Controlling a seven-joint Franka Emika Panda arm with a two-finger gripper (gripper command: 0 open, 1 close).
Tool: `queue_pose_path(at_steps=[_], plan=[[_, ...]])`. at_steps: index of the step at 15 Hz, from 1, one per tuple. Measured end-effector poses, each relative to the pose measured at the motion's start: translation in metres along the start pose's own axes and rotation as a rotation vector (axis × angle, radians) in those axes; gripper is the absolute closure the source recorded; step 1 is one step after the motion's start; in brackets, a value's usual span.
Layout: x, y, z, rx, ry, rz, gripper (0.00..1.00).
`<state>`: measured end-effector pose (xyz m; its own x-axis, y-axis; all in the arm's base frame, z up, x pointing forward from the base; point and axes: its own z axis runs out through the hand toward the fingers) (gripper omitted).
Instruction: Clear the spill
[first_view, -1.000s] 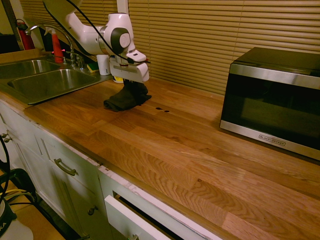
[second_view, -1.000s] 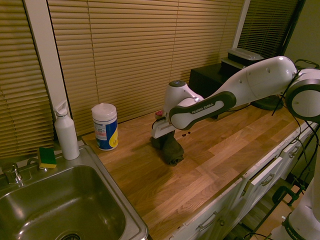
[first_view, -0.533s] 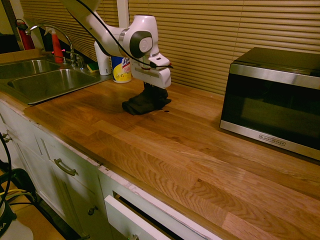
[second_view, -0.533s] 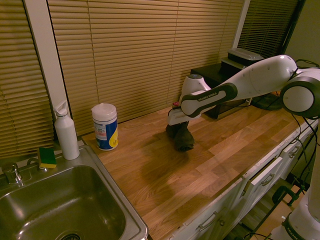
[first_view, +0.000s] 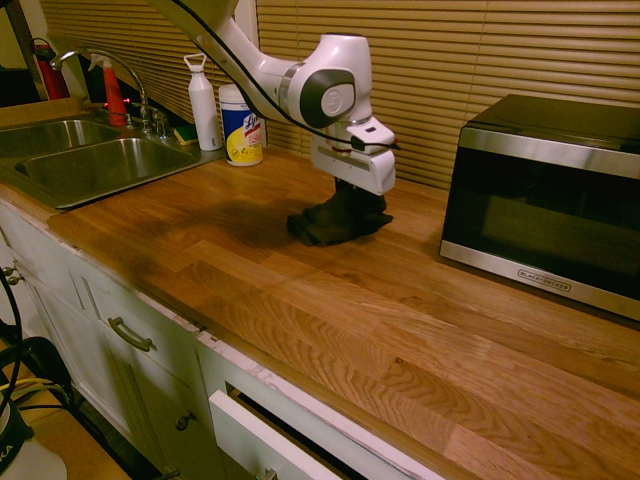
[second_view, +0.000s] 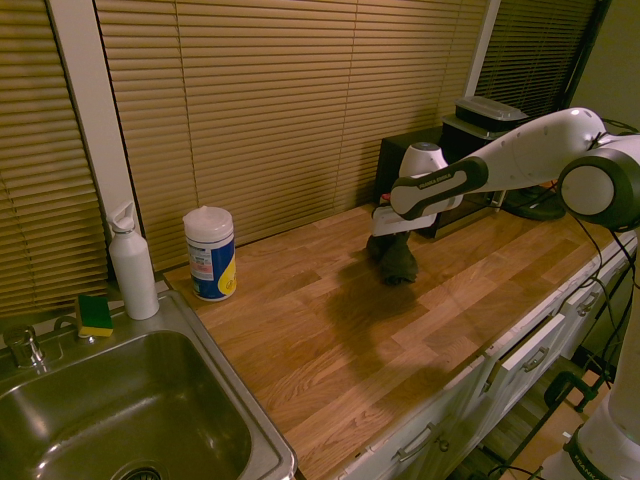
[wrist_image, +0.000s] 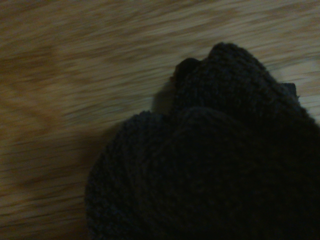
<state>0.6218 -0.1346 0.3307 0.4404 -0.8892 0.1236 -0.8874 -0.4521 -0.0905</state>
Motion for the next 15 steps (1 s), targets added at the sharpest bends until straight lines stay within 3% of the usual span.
queue_pose_path(at_steps=[8, 15], plan=[[-0.013, -0.009, -0.004, -0.042, 0.041, -0.066, 1.0], [-0.097, -0.046, -0.029, -0.065, 0.015, -0.123, 1.0]])
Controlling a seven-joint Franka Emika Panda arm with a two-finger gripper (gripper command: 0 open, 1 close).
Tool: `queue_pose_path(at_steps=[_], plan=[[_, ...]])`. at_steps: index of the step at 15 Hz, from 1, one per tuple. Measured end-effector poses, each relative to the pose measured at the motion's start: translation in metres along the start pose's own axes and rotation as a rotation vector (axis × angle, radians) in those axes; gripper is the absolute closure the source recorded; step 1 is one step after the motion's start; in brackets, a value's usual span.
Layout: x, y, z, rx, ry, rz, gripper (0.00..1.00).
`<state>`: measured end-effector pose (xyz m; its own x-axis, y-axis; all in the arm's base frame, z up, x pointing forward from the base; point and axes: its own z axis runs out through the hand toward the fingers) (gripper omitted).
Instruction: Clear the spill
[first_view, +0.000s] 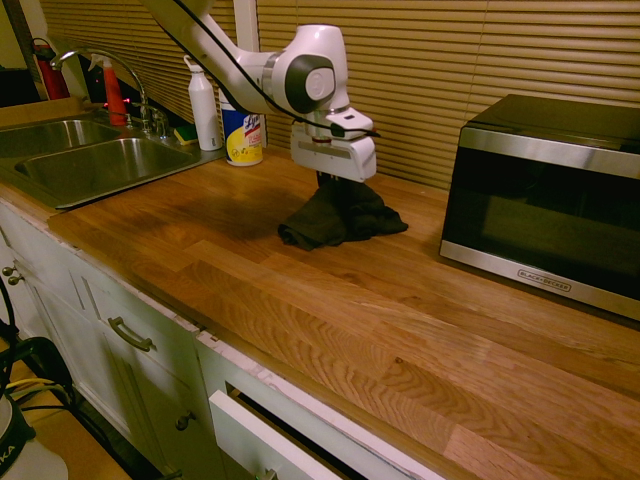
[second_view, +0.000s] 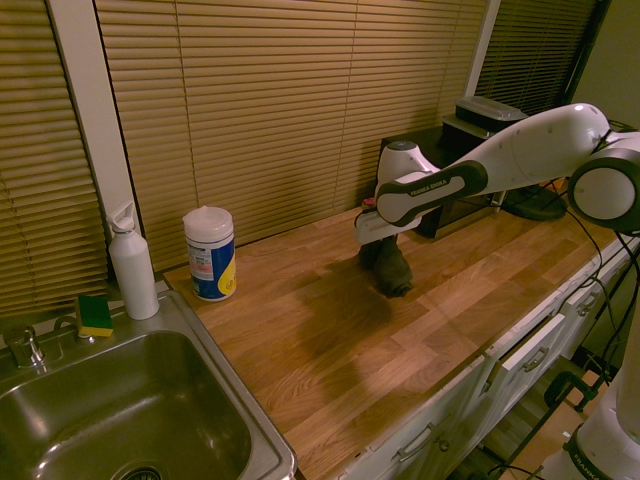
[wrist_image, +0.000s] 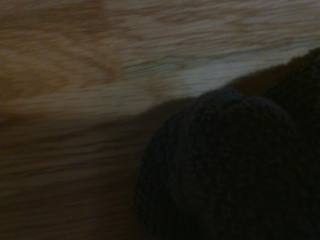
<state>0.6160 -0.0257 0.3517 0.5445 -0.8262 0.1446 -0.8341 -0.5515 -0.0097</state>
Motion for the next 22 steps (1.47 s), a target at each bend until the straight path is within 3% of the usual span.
queue_pose_path(at_steps=[13, 22], plan=[[-0.222, -0.092, -0.044, 0.019, 0.027, -0.206, 1.0], [-0.323, -0.139, -0.044, 0.005, 0.042, -0.322, 1.0]])
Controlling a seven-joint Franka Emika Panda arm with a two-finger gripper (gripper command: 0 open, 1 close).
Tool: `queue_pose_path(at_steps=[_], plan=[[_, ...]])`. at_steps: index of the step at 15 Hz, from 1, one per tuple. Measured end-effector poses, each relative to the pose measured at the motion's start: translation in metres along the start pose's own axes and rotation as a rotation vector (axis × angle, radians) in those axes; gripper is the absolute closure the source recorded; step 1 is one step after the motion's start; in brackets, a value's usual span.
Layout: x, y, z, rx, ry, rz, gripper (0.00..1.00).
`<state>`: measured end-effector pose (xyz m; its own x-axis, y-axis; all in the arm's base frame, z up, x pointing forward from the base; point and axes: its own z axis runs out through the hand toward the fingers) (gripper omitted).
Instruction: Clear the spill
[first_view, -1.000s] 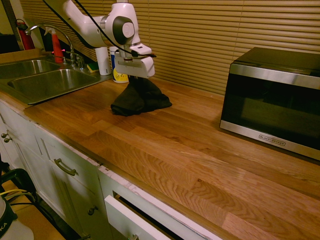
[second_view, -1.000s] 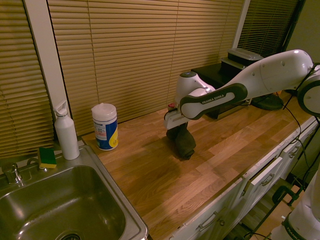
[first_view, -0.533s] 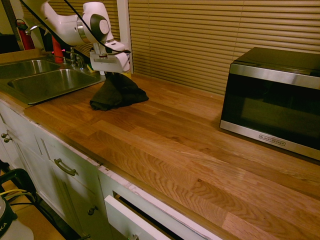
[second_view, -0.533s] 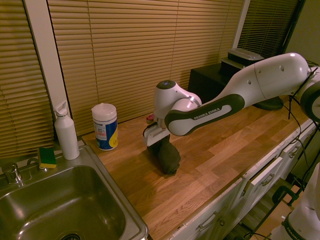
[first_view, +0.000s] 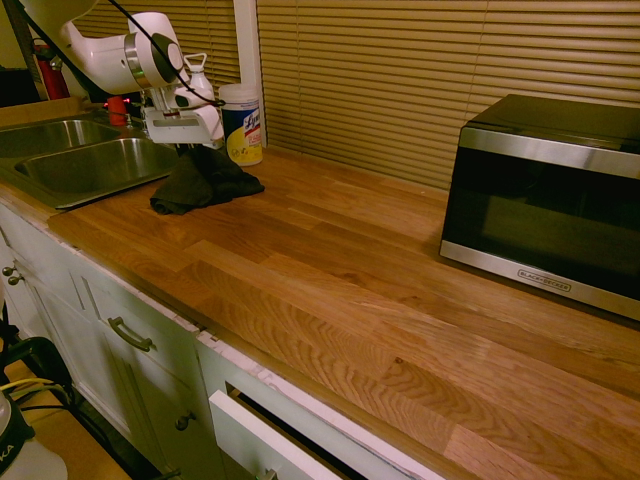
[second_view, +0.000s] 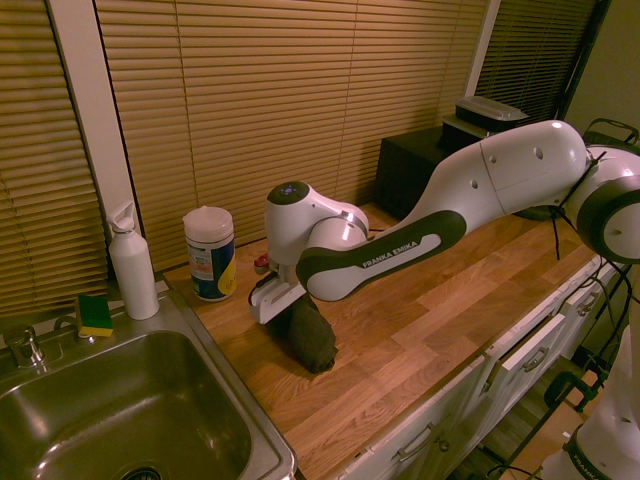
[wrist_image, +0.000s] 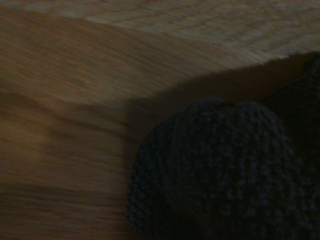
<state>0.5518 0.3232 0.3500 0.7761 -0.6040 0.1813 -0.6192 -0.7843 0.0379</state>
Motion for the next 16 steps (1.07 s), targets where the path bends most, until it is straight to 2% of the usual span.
queue_pose_path(at_steps=[1, 2, 11, 16], plan=[[-0.008, -0.005, -0.001, 0.0, 0.001, -0.007, 1.0], [-0.015, -0.008, -0.002, 0.001, 0.005, -0.015, 0.0], [-0.033, -0.02, -0.007, 0.0, 0.016, -0.028, 0.0], [-0.035, -0.015, -0.045, 0.021, 0.033, -0.022, 0.0]])
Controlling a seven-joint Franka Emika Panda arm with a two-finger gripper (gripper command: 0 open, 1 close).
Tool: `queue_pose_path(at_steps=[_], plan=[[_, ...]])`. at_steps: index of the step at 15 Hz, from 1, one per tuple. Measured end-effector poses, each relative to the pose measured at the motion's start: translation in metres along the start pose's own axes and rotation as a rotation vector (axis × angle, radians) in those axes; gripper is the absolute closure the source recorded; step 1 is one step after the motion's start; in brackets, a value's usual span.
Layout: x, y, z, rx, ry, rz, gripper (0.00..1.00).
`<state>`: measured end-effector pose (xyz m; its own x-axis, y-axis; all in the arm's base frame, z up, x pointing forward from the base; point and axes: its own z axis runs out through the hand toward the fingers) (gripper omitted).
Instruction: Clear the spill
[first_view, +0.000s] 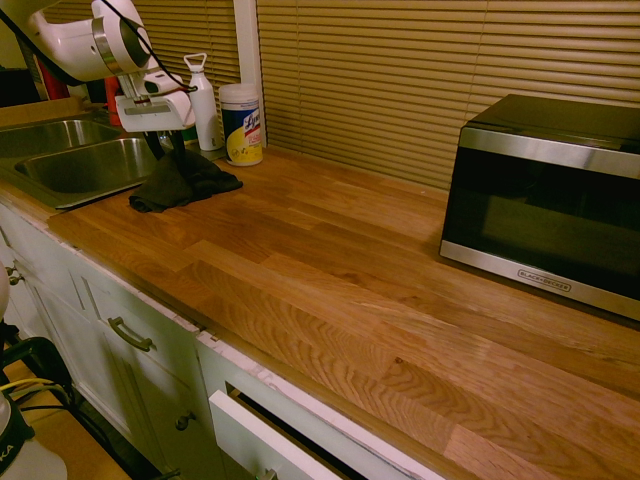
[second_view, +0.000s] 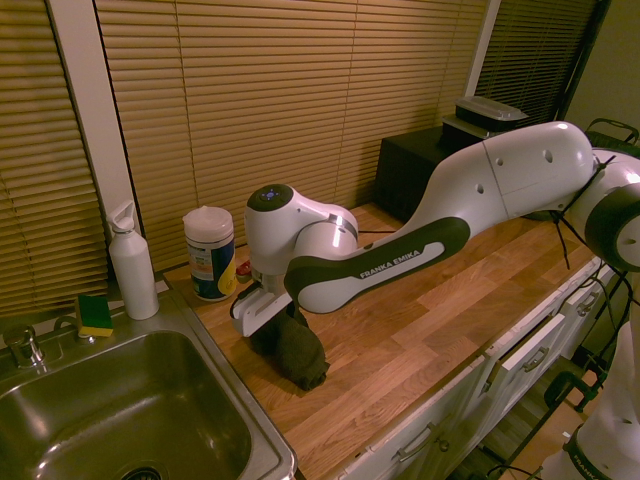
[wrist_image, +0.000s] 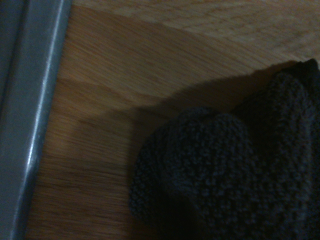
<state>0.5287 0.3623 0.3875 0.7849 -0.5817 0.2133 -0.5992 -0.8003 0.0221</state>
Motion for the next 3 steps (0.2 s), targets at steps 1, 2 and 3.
queue_pose_path(at_steps=[1, 2, 3], plan=[[-0.001, 0.002, -0.015, 0.009, 0.007, 0.001, 0.0], [-0.003, 0.004, -0.03, 0.02, 0.016, 0.003, 0.0], [-0.004, 0.006, -0.044, 0.029, 0.027, 0.006, 0.0]])
